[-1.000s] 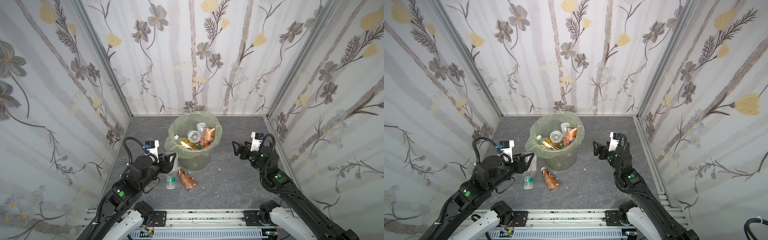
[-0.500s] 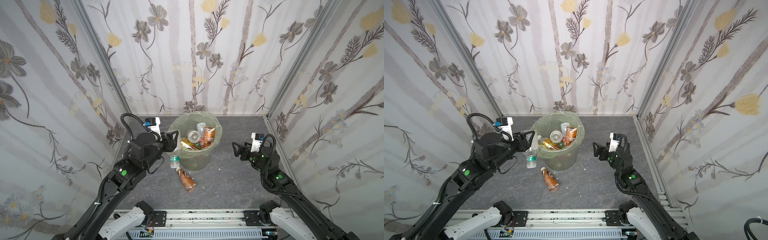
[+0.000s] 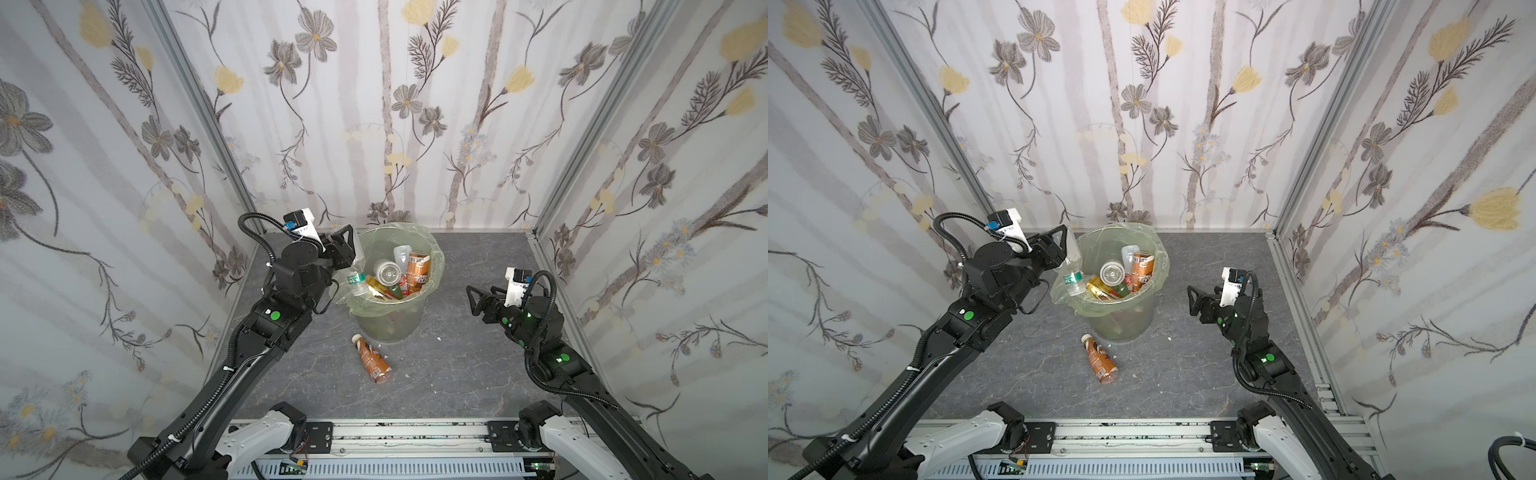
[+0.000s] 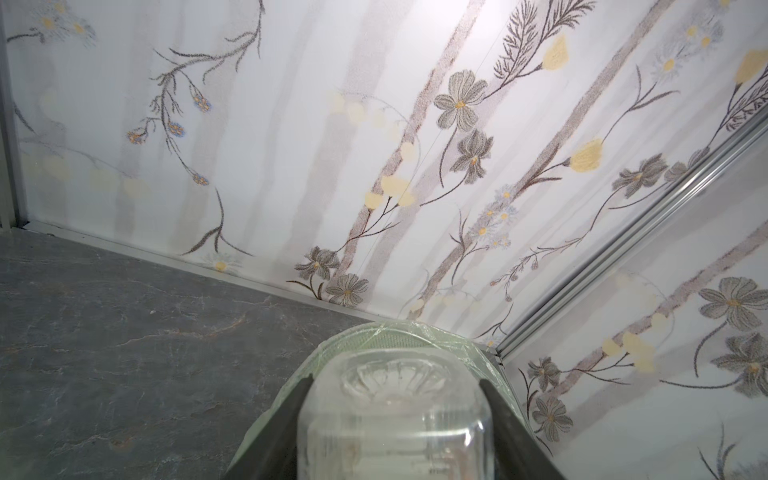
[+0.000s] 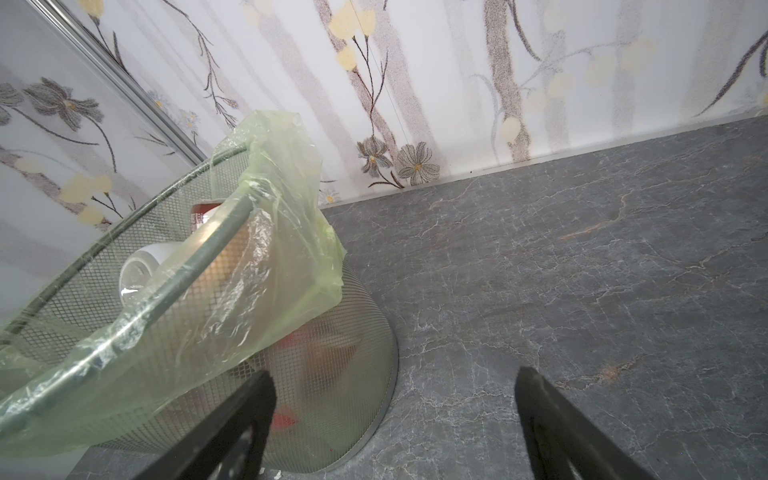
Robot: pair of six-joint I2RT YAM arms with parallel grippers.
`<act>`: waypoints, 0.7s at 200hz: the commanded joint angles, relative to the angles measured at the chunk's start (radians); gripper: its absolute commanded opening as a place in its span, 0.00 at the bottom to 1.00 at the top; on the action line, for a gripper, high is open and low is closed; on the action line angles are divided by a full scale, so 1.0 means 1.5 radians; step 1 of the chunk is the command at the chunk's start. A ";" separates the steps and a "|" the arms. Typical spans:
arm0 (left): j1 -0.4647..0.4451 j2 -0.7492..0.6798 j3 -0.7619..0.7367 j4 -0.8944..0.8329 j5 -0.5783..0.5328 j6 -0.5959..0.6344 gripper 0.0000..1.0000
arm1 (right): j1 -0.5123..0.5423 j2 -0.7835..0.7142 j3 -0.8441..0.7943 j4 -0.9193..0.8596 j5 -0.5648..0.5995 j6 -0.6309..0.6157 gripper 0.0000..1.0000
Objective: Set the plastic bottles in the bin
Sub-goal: 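Lift the small clear bottle with the left gripper and carry it over the bin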
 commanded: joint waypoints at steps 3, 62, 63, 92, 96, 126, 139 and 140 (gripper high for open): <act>0.003 0.016 -0.001 0.069 -0.025 -0.014 0.49 | 0.000 0.005 -0.001 0.009 -0.011 0.006 0.91; 0.004 0.055 -0.013 0.094 -0.019 -0.024 0.49 | 0.001 0.012 -0.004 0.016 -0.015 0.009 0.91; 0.003 0.056 -0.014 0.095 -0.019 -0.024 0.49 | 0.000 0.012 -0.004 0.016 -0.015 0.009 0.91; 0.003 0.049 -0.048 0.096 -0.006 -0.024 0.49 | 0.000 0.012 -0.002 0.013 -0.013 0.008 0.91; 0.003 0.046 -0.054 0.096 -0.006 -0.025 0.50 | 0.000 0.012 -0.002 0.013 -0.013 0.008 0.91; 0.002 0.034 -0.090 0.096 0.022 -0.036 0.53 | 0.000 0.020 -0.002 0.019 -0.015 0.009 0.91; 0.003 0.036 -0.100 0.095 0.038 -0.037 0.56 | 0.000 0.028 -0.002 0.024 -0.022 0.012 0.90; 0.003 0.036 -0.101 0.095 0.039 -0.037 0.56 | 0.000 0.028 -0.002 0.025 -0.022 0.013 0.90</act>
